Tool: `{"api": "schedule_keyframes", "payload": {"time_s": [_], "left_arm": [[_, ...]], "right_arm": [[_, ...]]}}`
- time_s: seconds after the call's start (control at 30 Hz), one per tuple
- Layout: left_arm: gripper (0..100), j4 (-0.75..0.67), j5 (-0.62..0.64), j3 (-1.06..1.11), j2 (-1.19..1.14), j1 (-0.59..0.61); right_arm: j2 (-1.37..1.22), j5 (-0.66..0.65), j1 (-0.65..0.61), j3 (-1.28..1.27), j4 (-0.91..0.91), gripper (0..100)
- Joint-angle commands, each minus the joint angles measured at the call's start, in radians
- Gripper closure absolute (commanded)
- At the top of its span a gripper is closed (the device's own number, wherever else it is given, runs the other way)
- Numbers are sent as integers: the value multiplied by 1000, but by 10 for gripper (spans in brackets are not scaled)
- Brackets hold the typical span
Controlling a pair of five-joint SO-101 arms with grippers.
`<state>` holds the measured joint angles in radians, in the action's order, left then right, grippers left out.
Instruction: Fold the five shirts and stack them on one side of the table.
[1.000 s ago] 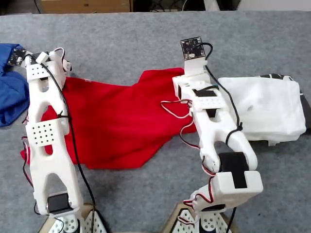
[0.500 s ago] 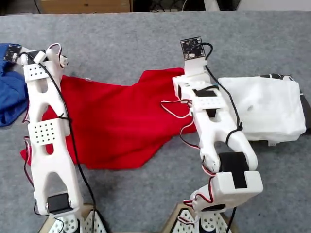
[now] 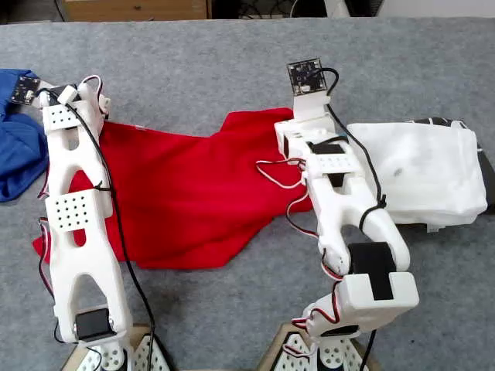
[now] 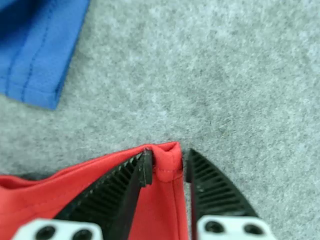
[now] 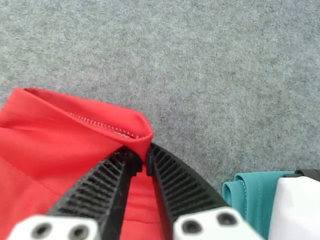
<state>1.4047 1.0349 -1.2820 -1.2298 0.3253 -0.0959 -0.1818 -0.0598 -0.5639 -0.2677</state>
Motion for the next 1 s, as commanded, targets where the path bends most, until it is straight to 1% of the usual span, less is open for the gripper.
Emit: {"api": "schedule_keyframes", "payload": {"time_s": [0.0, 0.07, 0.2, 0.37, 0.47, 0.63, 0.8, 0.87, 0.97], "left_arm": [[938, 15, -69, 10, -3, -5], [973, 11, -120, -2, -3, -18], [971, 37, -146, -73, -12, -30], [971, 61, -196, -160, -14, -1], [971, 63, -203, -177, -14, 19], [971, 61, -203, -180, -14, 25], [971, 61, -203, -174, -14, 16], [971, 61, -203, -173, -14, 16], [971, 61, -203, -174, -14, 13]], "right_arm": [[4, 2, 8, 44, 17, 986], [4, 2, 8, 44, 17, 986], [4, 6, 9, 44, 17, 985], [15, 9, 12, 44, 15, 984], [39, 8, 15, 58, -38, 979], [90, 9, 11, 64, -97, 879], [76, 9, 12, 76, -103, 900], [84, 9, 35, 81, -143, 864], [76, 6, 69, 171, -282, 760]]}}
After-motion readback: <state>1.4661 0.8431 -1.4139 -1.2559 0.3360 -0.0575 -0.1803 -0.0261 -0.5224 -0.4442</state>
